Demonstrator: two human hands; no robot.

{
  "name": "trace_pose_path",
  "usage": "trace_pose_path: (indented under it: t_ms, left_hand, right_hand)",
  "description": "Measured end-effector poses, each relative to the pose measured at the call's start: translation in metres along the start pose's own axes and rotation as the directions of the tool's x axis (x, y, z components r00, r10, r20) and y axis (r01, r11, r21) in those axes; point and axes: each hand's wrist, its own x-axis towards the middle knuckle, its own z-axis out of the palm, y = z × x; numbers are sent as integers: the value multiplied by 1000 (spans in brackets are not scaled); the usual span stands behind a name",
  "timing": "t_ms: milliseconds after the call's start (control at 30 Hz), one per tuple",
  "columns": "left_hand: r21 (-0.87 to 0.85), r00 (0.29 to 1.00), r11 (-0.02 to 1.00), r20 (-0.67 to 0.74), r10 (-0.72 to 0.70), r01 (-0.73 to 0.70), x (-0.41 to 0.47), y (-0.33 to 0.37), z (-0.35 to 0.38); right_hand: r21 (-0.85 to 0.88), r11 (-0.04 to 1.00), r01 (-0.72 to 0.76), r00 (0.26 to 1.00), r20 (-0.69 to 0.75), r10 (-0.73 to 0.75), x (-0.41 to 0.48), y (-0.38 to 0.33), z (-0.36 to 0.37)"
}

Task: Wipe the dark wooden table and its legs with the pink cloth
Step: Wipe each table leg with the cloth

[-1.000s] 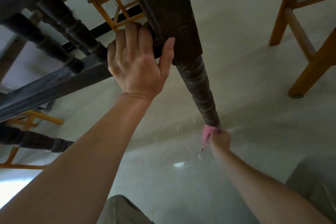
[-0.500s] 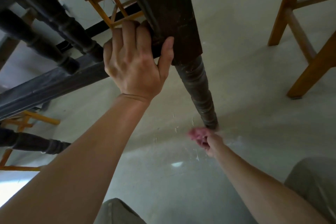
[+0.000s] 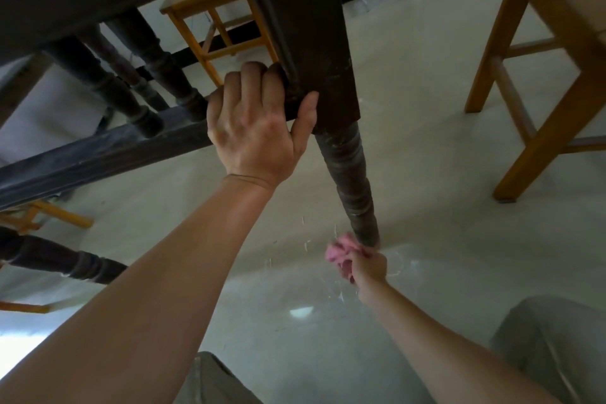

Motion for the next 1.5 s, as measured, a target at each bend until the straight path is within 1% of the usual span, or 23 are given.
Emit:
trace_pose_path:
  t_ms: [33,67,100,167,200,267,367,433,500,533,600,700,767,833,900,967,1033,1100,1167,1267,1300,1400,1500]
  left_hand:
    - [-6,1000,1000,4,-3,3,0,0,0]
    - [-10,1000,1000,6,-5,5,1,0,0]
    - [-10,1000,1000,6,-6,6,1,0,0]
    - [-14,1000,1000,23,-13,13,1,0,-1]
    - [-16,999,1000,31,-16,17,1,0,-1]
    - [-25,999,999,47,-23,24,0,0,-2]
    - [-39,997,999,77,-27,30,1,0,-3]
    - [-46,995,998,95,-28,32,2,-1,-4]
    - [-63,993,997,114,-30,37,2,-2,-6]
    - [-76,992,996,122,-31,41,2,-2,-7]
    - [-106,990,993,135,-37,52,3,-1,-9]
    - [-139,987,989,158,-36,59,4,0,-10]
    - [-156,976,986,217,-22,57,1,-1,-14]
    - [-197,943,977,334,-11,81,0,-2,-22]
    - [-253,875,957,485,-3,144,5,-4,-36]
    - [-333,794,917,607,32,218,13,-10,-49]
    - [-389,681,886,722,121,254,26,-21,-68]
    - [-412,510,877,825,243,248,38,-36,-95]
    - [-401,339,881,889,308,250,44,-54,-129]
    - [-290,71,885,956,284,364,49,-98,-182]
    - [-247,2,882,963,269,401,50,-116,-199]
    - [-116,-112,871,975,191,478,51,-175,-251]
    - [16,-180,845,979,95,534,62,-233,-300]
  right_hand:
    - [-12,998,54,999,2,-54,-9,-10,-9]
    - [0,993,115,992,-49,-114,-7,-25,-17]
    - [66,984,168,980,-121,-159,-5,-45,-23]
    - [250,939,237,953,-246,-175,1,-84,-26]
    - [258,926,277,936,-289,-200,0,-98,-20]
    - [179,926,331,924,-261,-280,-12,-103,3]
    - [-65,905,420,869,-259,-422,-48,-72,17]
    - [-113,904,413,902,-86,-423,-62,-54,1]
    - [-183,918,351,932,162,-324,-68,-43,-20]
    - [-267,905,331,938,198,-285,-65,-40,-30]
    - [-439,845,307,952,146,-270,-51,-42,-45]
    - [-586,747,314,949,178,-260,-39,-59,-60]
    - [-676,659,330,944,234,-233,-44,-70,-68]
    - [-749,581,319,947,275,-165,-71,-86,-70]
    - [-811,500,303,950,298,-92,-109,-108,-69]
    - [-835,466,294,951,304,-56,-150,-132,-66]
    - [-863,413,292,952,305,-36,-192,-156,-63]
    - [-904,315,288,956,292,-36,-229,-180,-61]
    - [-938,228,262,963,270,2,-260,-202,-57]
    - [-958,117,262,959,272,79,-306,-232,-42]
    - [-962,77,263,958,270,97,-322,-242,-34]
    - [-951,16,308,942,307,135,-370,-269,-1]
    - [-923,-42,383,910,369,188,-420,-291,47]
